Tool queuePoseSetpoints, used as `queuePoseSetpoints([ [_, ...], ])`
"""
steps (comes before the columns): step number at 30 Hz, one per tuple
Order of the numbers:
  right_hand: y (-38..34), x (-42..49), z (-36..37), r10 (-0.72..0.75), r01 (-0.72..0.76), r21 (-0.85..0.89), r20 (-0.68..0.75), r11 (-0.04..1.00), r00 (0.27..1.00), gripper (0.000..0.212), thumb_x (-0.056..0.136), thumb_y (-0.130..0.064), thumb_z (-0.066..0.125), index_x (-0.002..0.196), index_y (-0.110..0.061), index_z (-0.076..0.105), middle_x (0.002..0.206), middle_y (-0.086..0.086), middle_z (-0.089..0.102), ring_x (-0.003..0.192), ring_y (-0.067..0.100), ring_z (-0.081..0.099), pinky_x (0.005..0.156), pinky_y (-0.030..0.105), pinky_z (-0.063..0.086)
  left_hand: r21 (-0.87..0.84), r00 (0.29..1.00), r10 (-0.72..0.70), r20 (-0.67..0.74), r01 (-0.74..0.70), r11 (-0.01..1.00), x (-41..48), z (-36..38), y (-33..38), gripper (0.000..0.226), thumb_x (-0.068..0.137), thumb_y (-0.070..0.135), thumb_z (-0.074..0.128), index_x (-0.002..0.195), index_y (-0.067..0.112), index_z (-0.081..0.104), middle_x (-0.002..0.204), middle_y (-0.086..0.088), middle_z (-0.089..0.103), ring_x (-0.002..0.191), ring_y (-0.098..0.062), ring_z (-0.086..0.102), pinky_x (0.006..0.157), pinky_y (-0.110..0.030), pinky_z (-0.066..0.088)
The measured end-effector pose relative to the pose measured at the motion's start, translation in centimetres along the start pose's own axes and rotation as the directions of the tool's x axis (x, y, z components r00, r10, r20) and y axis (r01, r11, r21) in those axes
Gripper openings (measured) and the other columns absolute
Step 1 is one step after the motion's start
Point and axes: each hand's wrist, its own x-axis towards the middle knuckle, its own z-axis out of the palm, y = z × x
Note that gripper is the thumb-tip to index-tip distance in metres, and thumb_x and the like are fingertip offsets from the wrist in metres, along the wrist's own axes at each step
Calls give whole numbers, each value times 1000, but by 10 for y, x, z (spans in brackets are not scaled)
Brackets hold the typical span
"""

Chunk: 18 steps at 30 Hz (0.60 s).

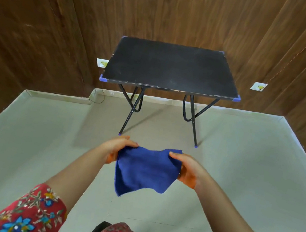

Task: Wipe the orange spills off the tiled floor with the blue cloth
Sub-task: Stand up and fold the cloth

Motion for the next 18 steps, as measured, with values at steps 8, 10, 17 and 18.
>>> queuePoseSetpoints([
  [8, 24, 10, 23, -40, 19, -124, -174, 992, 984, 77, 83, -11, 69, 144, -29, 25, 117, 12, 64, 98, 25, 65, 75, 38, 55, 339, 991, -17, 129, -28, 940, -6, -7, -8, 68, 57, -1, 76, 120, 23, 63, 118, -6, 64, 96, -17, 65, 79, -24, 55],
  [10, 19, 11, 25, -113, 74, -234, -160, 970, 981, 65, 83, -18, 72, 135, -30, 37, 111, 14, 67, 100, 27, 66, 84, 40, 55, 532, 991, -17, 136, -59, 844, -6, 1, -13, 72, 49, 11, 77, 117, 28, 64, 119, -3, 62, 104, -20, 63, 88, -27, 53],
  [17, 13, 2, 34, -309, 182, -946, 95, 267, 946, 39, 71, -13, 69, 108, -26, 66, 107, -3, 65, 95, 20, 61, 76, 28, 49, 977, 991, 93, 99, -115, 181, 0, 26, -20, 27, 88, 26, 54, 112, 22, 66, 123, -8, 56, 116, -23, 52, 91, -30, 44],
  [18, 9, 0, 33, -350, 170, -952, 73, 254, 934, 30, 74, -16, 65, 102, -27, 68, 103, -3, 67, 92, 21, 62, 74, 29, 49, 984, 995, 34, 92, -96, 150, -5, 25, -15, 27, 91, 26, 46, 111, 24, 64, 137, -12, 44, 127, -26, 44, 100, -33, 40],
])
